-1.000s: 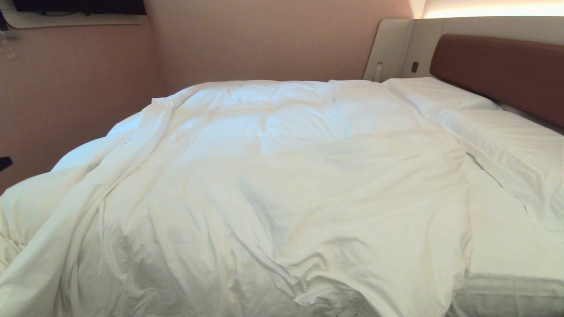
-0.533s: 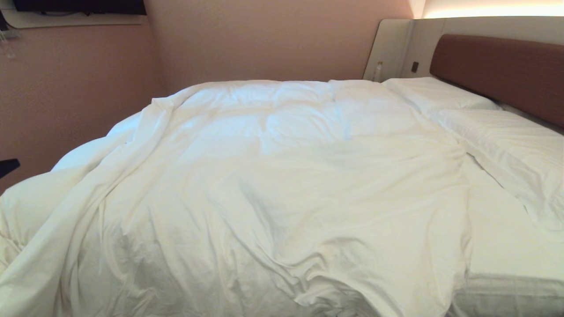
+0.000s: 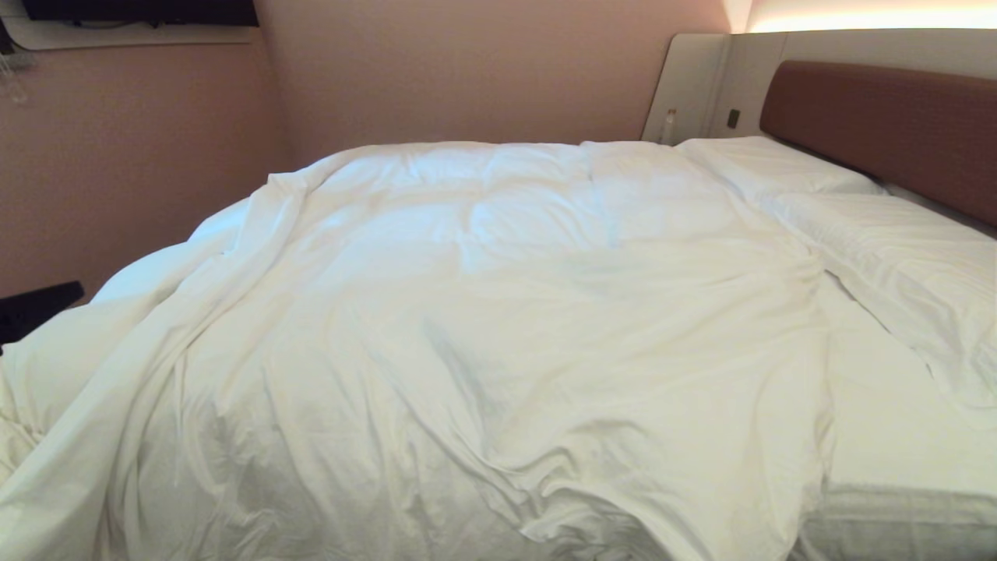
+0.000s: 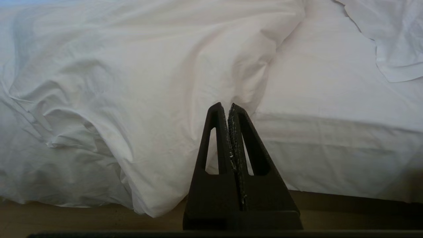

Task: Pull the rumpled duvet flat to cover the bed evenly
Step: Flatten the corners of the folded blanket

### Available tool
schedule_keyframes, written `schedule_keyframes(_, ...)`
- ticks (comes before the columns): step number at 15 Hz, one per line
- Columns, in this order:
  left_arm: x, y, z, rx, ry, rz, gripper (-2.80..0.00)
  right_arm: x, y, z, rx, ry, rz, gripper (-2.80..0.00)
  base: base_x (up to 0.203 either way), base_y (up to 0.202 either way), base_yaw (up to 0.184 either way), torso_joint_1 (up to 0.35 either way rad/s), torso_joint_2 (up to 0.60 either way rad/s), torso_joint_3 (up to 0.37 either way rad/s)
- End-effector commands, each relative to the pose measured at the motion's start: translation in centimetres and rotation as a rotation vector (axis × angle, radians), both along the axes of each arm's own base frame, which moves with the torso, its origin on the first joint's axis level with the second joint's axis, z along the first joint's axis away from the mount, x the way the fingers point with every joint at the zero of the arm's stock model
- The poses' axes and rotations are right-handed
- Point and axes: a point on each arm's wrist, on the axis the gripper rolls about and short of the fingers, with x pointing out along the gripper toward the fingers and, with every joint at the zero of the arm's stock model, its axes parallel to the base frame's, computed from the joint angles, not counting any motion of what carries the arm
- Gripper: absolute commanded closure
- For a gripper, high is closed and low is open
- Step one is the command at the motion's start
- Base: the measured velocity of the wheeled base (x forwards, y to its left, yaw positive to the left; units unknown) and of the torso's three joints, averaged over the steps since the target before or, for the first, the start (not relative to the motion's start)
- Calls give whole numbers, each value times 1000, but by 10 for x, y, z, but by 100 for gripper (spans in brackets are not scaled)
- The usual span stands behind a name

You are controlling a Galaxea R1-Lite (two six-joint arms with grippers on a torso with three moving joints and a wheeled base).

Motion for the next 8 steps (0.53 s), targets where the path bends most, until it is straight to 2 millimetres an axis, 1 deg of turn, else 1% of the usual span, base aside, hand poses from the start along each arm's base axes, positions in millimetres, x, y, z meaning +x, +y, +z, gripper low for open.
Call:
schedule_keyframes(1, -19, -15, 11, 38, -76, -41, -280, 0, 0, 0, 0, 1, 0, 0, 0, 0, 0, 0, 0, 0)
schedule_keyframes(4, -43, -30, 16, 68, -146, -130, -280, 0, 0, 0, 0, 1, 0, 0, 0, 0, 0, 0, 0, 0)
schedule_keyframes(5, -57, -38, 20, 85, -190, -158, -280, 0, 0, 0, 0, 1, 0, 0, 0, 0, 0, 0, 0, 0)
schedule_keyframes(8, -88, -56, 22, 105, -280, -204, -280, 0, 0, 0, 0, 1, 0, 0, 0, 0, 0, 0, 0, 0)
